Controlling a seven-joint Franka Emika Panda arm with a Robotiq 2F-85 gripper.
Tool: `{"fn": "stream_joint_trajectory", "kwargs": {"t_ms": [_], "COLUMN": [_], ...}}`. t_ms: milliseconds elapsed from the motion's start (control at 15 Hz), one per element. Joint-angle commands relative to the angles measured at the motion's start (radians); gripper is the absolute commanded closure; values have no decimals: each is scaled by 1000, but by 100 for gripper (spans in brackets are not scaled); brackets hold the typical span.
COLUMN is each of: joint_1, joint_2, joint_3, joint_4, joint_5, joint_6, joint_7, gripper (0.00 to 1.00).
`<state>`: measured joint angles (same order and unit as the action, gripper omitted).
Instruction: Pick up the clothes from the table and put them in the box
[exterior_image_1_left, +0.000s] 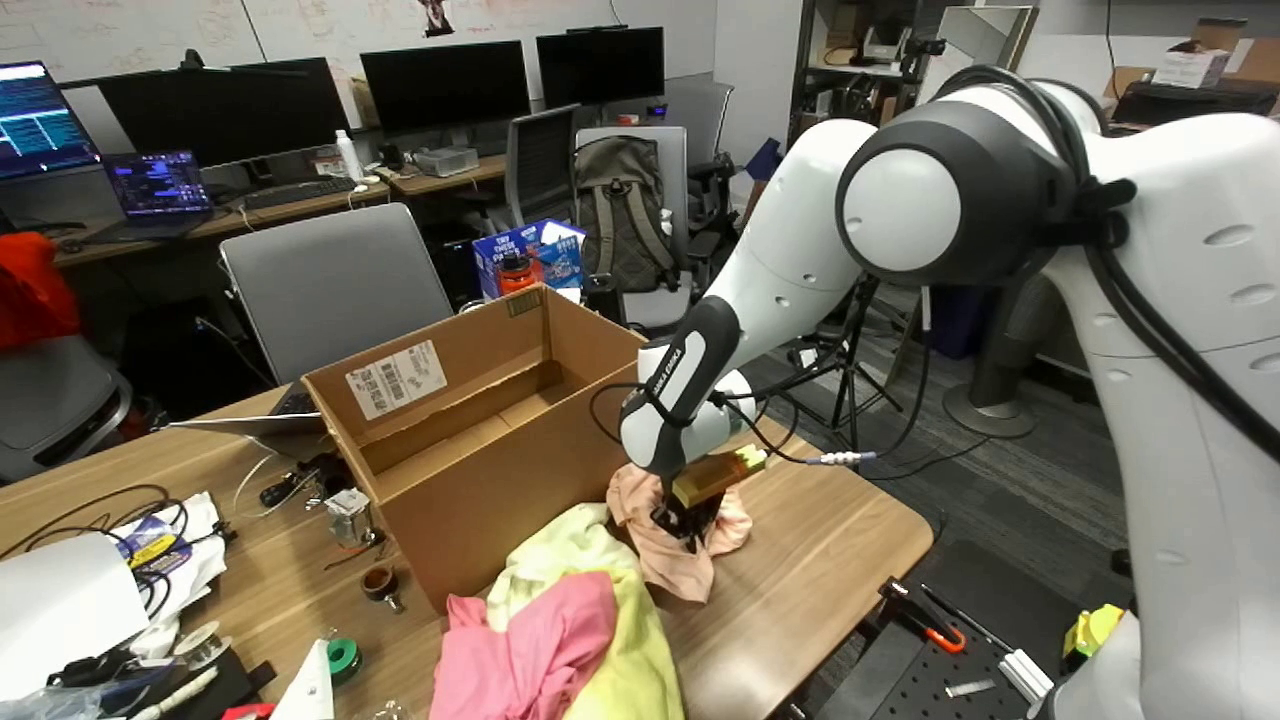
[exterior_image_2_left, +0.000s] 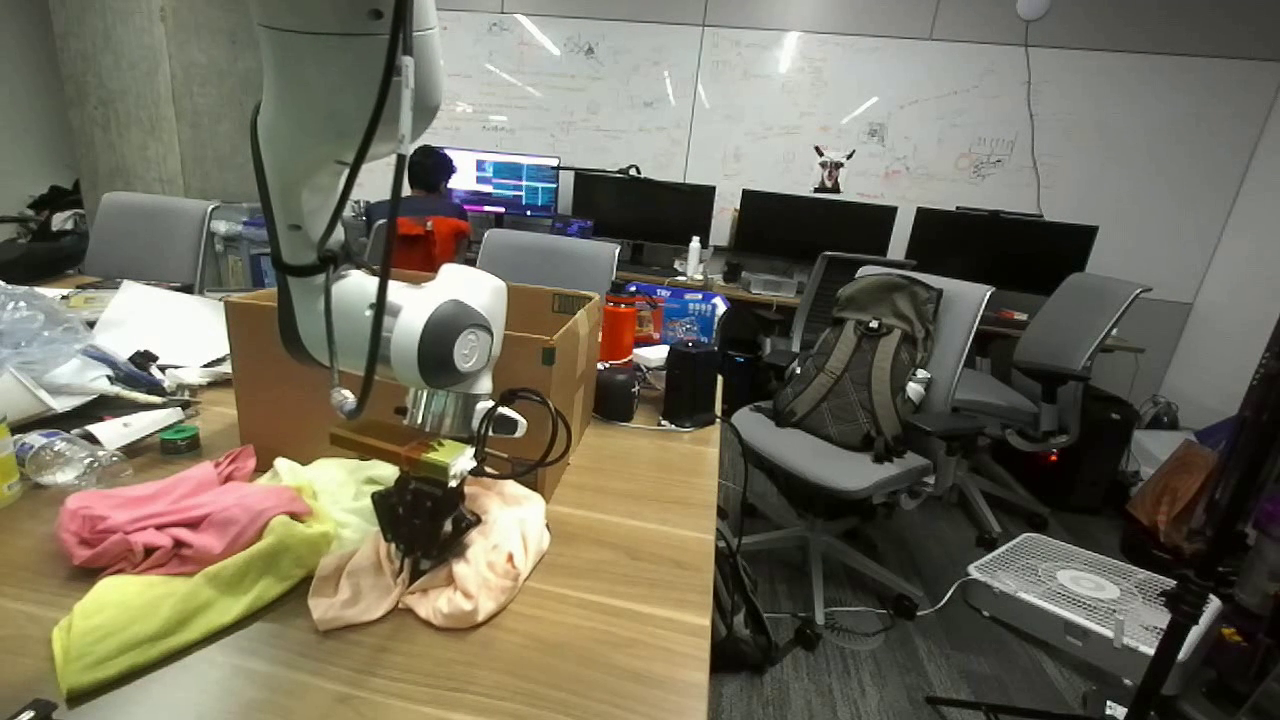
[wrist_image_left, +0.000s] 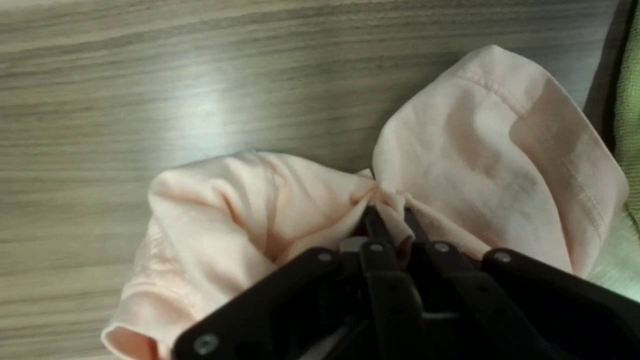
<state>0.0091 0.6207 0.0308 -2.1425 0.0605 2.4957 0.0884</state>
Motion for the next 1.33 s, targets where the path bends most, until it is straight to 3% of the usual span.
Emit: {"fn": "stream_joint_trajectory", "kwargs": {"t_ms": [0, 333, 800, 1267], "joint_1": [-3, 4, 23, 36], "joint_2": [-33, -104, -305, -495], "joint_3": [7, -1, -35, -53], "joint_4": [-13, -38, -97, -30], "joint_5": [24, 27, 2, -105], "joint_6": [7, 8, 19, -4], "joint_7": [-10, 19, 93, 147], "gripper": [99, 98, 98, 98]}}
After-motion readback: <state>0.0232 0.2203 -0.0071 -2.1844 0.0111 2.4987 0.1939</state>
